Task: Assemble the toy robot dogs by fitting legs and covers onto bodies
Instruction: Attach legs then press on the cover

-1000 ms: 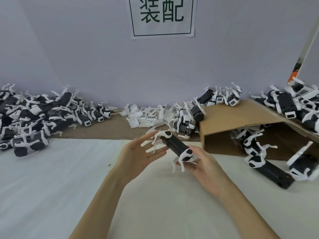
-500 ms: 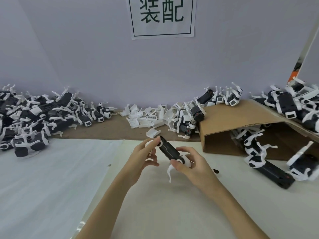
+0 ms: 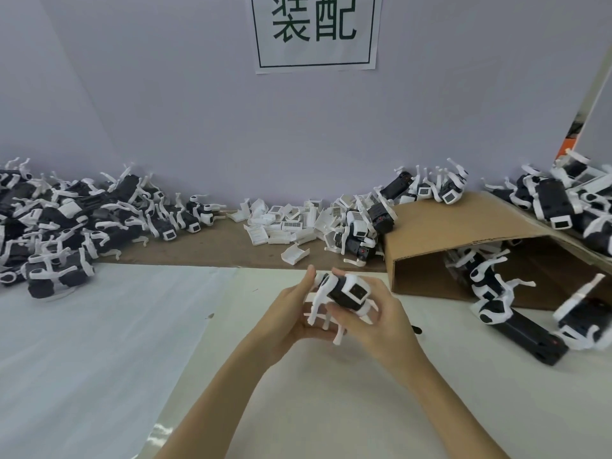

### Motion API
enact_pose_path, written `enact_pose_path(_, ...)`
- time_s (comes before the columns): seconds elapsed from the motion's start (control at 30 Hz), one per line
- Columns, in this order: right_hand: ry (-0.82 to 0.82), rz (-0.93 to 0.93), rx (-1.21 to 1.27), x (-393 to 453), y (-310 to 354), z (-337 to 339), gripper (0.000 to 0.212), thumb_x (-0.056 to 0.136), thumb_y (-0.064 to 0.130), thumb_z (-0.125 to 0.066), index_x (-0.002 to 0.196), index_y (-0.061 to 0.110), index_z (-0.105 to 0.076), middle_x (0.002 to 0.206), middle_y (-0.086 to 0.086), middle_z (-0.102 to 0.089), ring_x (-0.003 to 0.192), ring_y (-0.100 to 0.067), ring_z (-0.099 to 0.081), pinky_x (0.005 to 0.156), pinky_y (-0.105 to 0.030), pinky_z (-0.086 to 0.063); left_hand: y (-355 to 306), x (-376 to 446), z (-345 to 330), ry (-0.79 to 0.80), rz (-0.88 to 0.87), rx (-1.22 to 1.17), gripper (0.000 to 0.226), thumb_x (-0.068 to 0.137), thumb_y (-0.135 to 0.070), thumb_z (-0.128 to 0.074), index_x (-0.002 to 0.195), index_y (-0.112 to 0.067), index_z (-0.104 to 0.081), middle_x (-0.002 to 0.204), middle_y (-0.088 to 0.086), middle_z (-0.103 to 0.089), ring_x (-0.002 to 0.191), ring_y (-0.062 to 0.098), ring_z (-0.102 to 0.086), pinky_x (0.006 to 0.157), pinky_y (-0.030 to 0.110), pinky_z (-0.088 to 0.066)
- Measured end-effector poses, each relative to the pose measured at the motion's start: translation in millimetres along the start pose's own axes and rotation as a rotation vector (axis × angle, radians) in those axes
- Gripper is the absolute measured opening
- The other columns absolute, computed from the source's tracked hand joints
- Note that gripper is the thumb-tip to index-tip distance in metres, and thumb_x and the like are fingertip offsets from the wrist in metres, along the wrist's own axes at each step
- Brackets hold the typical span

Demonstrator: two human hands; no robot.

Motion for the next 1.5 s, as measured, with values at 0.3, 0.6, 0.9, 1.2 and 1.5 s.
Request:
enact_pose_path(0.3, -0.001, 0.092, -0.336, -8.3, 4.3, -6.4, 0.021, 0.101, 0.04, -0.064, 0.121, 0.035, -0.062, 0.109, 0.015, -0.069, 0.109, -0.007, -0.064, 0.089, -0.022, -0.049, -36.1, -10.7, -14.4, -0.041, -0.342, 0.411, 0.053, 0.105, -0.071, -0.035, 0.128, -0.04, -0.072, 0.125, -0.017, -0.073, 0.12, 0.003, -0.066, 0.103, 0.027, -0.052)
enact_pose_path(0.6, -0.004, -0.013, -0.176, -6.2, -1.6, -2.4, 0.037, 0.102, 0.057, -0.051, 0.137, 0.044, -0.056, 0.132, 0.012, -0.057, 0.129, -0.002, -0.051, 0.105, -0.022, -0.043, -34.5, -6.6, 4.5, -0.064, -0.272, -0.102, 0.049, 0.108, -0.049, -0.052, 0.128, -0.008, -0.072, 0.129, 0.027, -0.069, 0.123, 0.045, -0.067, 0.102, 0.054, -0.059)
enact_pose_path(0.9, 0.063, -0.315, 0.044, -0.7, -30.2, -1.4, 0.049, 0.091, 0.061, -0.057, 0.127, 0.028, -0.061, 0.102, -0.003, -0.078, 0.092, -0.017, -0.077, 0.082, -0.033, -0.06, -28.7, -0.1, 21.9, -0.111, -0.262, -0.282, 0.053, 0.105, -0.041, -0.049, 0.137, -0.004, -0.068, 0.135, 0.026, -0.069, 0.122, 0.038, -0.07, 0.086, 0.04, -0.063)
enact_pose_path(1.2, 0.05, -0.272, 0.048, -6.2, -28.1, -5.4, 0.054, 0.085, 0.042, -0.082, 0.132, 0.029, -0.06, 0.118, 0.002, -0.071, 0.111, -0.006, -0.067, 0.097, -0.033, -0.058, -31.6, -5.7, 55.0, -0.284, -0.328, 0.173, 0.046, 0.116, -0.031, -0.035, 0.112, -0.024, -0.08, 0.113, 0.005, -0.079, 0.11, 0.03, -0.068, 0.095, 0.038, -0.047)
enact_pose_path(1.5, 0.046, 0.106, -0.379, -21.3, -0.5, -39.0, 0.076, 0.072, 0.045, -0.092, 0.131, 0.042, -0.045, 0.135, 0.029, -0.053, 0.133, 0.01, -0.043, 0.1, 0.0, -0.029, -13.9, -12.6, 68.3, -0.571, -0.396, -0.403, 0.075, 0.102, -0.069, -0.044, 0.071, -0.005, -0.069, 0.076, 0.018, -0.065, 0.074, 0.029, -0.066, 0.072, 0.038, -0.051)
Point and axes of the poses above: each hand's wrist, its own x-axis towards the middle knuckle, its own z-axis out of the back of the hand, y = z × x, the point moved 9 cm from there along x, towards the middle knuckle
